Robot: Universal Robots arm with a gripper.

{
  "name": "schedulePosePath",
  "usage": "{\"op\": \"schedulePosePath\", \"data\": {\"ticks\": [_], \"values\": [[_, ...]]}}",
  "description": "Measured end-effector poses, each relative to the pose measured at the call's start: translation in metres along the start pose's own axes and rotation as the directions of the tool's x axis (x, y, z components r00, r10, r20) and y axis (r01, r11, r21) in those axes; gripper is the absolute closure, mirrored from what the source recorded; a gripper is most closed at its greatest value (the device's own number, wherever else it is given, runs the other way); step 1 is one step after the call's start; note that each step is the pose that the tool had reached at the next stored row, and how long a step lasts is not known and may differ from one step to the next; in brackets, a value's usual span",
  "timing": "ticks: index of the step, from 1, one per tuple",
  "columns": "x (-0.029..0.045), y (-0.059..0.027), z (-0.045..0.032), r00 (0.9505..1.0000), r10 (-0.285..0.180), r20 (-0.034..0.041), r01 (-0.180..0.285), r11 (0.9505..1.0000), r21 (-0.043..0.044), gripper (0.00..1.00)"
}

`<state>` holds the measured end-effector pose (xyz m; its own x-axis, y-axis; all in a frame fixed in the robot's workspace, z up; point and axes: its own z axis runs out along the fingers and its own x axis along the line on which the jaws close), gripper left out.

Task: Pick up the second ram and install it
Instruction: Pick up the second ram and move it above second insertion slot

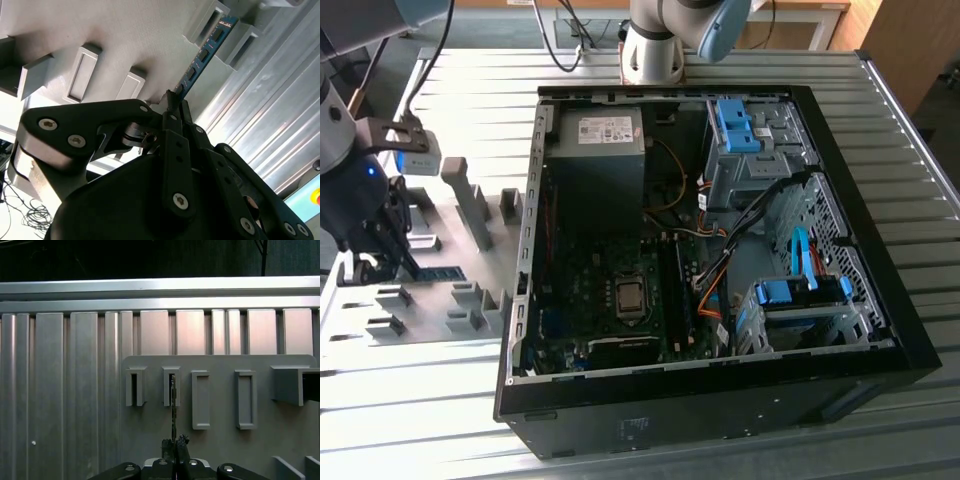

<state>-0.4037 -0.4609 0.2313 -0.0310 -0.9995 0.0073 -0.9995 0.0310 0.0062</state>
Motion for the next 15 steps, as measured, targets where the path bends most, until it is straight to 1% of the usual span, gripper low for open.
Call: {"op": "schedulePosePath", "data": {"ticks": [15], "values": [[0.0000, 0.0000, -0.0040, 1.0000, 0.000, 0.0000, 0.000, 1.0000, 0.0000, 0.86]]}}
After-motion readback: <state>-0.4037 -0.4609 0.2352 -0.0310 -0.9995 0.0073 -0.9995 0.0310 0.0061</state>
